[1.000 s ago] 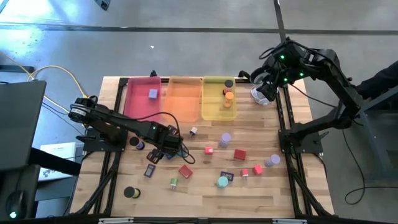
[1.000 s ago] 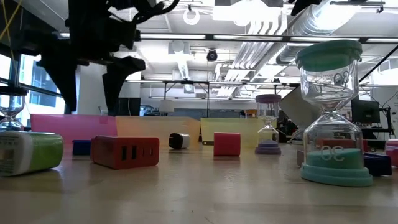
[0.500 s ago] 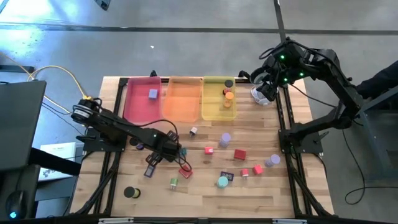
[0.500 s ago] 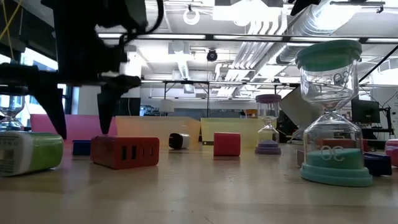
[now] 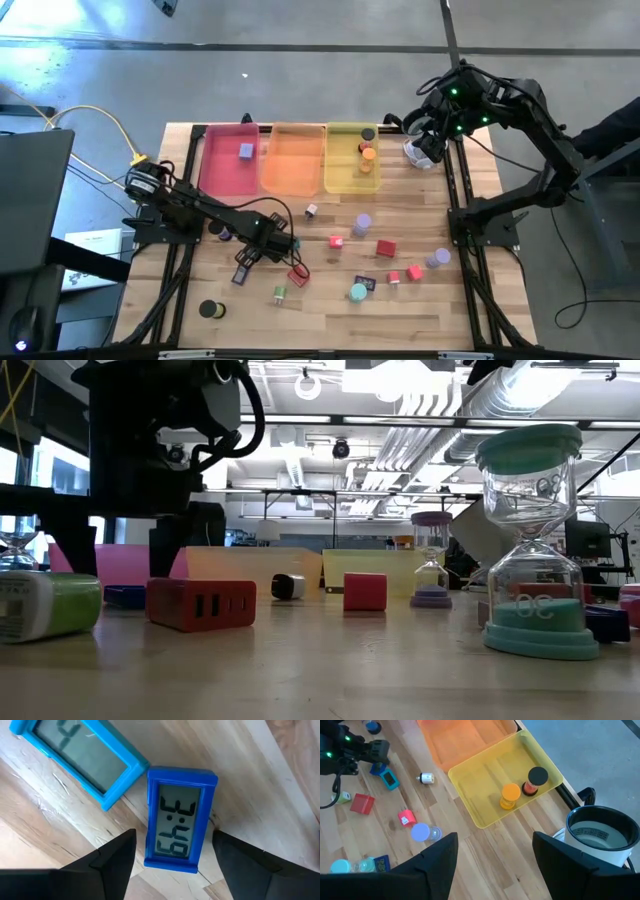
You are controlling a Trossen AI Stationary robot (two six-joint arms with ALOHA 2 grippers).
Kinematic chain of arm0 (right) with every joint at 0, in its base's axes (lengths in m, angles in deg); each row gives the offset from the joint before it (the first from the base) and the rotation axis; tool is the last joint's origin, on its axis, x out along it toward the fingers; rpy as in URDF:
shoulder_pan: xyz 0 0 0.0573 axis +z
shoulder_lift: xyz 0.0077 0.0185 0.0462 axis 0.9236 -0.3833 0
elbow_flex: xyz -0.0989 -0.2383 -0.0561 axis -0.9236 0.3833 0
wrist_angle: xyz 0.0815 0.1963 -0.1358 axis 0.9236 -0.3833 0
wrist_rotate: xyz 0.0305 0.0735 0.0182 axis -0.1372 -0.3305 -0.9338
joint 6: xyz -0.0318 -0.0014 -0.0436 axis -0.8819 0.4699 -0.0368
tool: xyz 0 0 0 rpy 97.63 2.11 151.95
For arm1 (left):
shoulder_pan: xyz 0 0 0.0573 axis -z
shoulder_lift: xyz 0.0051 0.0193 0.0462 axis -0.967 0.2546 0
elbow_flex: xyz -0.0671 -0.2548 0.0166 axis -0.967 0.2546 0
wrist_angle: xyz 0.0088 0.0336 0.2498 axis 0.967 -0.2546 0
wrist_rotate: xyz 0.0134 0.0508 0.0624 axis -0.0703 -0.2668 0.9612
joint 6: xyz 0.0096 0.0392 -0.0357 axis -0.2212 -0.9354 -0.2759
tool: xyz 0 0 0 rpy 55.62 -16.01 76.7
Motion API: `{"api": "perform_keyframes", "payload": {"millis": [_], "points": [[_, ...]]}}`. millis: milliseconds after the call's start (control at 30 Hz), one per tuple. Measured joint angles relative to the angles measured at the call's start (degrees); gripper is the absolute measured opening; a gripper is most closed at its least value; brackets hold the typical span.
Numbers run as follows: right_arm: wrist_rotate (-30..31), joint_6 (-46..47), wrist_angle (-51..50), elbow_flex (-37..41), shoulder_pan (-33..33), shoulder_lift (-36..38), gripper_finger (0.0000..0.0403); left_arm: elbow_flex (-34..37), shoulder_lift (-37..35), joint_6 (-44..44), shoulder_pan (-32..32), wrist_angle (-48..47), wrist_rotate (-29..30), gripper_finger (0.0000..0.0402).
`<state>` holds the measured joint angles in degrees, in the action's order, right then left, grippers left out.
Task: Pick & Place Office items
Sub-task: Put the blue digital clock into the orange bin
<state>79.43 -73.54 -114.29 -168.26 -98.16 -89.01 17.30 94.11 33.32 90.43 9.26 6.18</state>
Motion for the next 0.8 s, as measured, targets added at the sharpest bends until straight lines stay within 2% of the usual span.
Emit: {"api": "perform_keyframes", "payload": {"millis": [133, 233, 267, 467, 700, 800], "points": [[0.00, 0.00, 0.00, -0.01, 0.00, 0.00, 0.0246, 0.07, 0.07, 0.96, 0.06, -0.15, -0.50, 0.0197], [0.00, 0.00, 0.00, -0.01, 0.00, 0.00, 0.0246, 0.09, 0.07, 4.81, 0.11, -0.36, -0.59, 0.0142], [0.00, -0.02, 0.00, -0.01, 0.00, 0.00, 0.0246, 0.03, 0.07, 6.85, 0.29, -0.50, -0.52, 0.0136], [0.00, -0.04, -0.31, -0.01, 0.00, -0.02, 0.0246, -1.33, -1.99, 22.47, 1.28, -4.19, 0.18, 0.0138], [0.00, -0.26, -0.44, -0.01, 0.01, 0.05, 0.0246, -6.92, -11.53, 38.38, 1.21, -10.39, 0.20, 0.0137], [-0.02, -0.26, -0.44, -0.01, 0.01, 0.13, 0.0246, -10.93, -15.44, 46.52, -0.52, -13.38, 2.75, 0.0137]]}}
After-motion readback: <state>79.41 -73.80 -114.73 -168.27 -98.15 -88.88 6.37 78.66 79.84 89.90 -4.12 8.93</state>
